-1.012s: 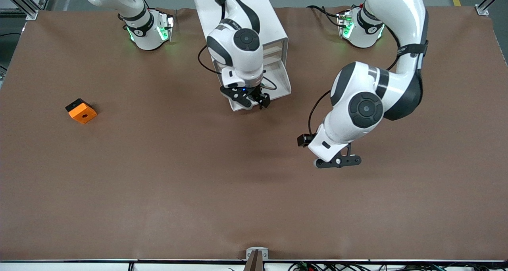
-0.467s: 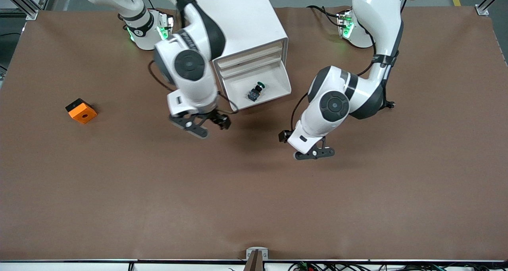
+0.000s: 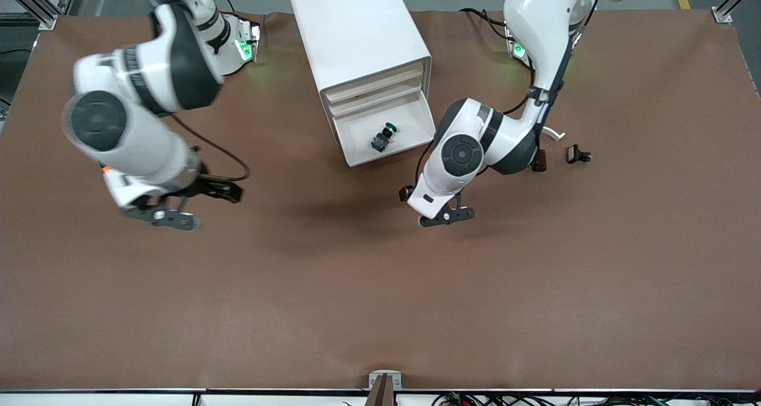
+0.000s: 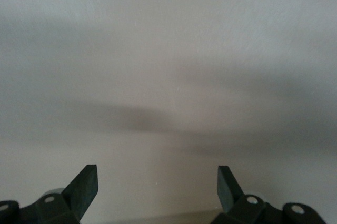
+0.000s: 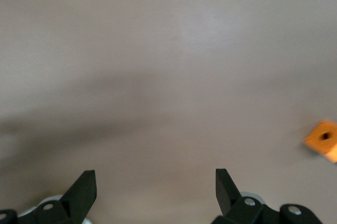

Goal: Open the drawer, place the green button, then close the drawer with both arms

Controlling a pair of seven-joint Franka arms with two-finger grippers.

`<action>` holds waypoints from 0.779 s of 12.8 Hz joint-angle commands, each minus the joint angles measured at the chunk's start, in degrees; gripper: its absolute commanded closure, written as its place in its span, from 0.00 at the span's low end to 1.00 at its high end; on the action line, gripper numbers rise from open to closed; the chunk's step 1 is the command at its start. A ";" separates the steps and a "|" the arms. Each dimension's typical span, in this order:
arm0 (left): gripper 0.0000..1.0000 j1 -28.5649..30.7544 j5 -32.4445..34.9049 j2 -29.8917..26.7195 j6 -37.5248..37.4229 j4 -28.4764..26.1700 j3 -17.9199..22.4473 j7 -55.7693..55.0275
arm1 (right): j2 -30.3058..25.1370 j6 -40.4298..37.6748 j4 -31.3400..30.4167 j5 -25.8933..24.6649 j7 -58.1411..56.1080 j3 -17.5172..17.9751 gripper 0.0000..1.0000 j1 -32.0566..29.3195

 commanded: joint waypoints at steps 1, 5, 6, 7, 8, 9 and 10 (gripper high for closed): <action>0.00 -1.31 0.37 -0.96 1.25 -3.64 -0.58 -2.23 | -0.97 -7.13 4.04 -0.44 -11.73 1.42 0.00 -6.97; 0.00 -1.49 0.37 0.71 1.25 -3.99 -5.15 -6.11 | -1.23 -12.95 8.97 -0.79 -18.95 1.33 0.00 -13.22; 0.00 -1.40 0.37 0.89 1.07 -4.08 -6.03 -6.11 | -1.24 -15.40 10.89 -1.58 -19.93 1.42 0.00 -14.45; 0.00 -1.40 0.37 0.97 0.72 -4.34 -7.00 -6.19 | -1.15 -17.42 13.26 -1.76 -19.94 1.42 0.00 -15.68; 0.00 -1.40 0.29 0.89 0.54 -4.52 -7.88 -6.54 | -1.15 -18.23 14.42 -1.85 -19.94 1.42 0.00 -16.48; 0.00 -1.31 -0.67 0.89 0.54 -4.70 -8.84 -7.42 | -1.32 -18.58 14.86 -1.76 -19.94 1.51 0.00 -17.53; 0.00 -1.40 -2.07 0.89 0.54 -4.70 -9.55 -8.21 | -1.32 -18.67 16.09 -1.85 -19.94 1.51 0.00 -18.15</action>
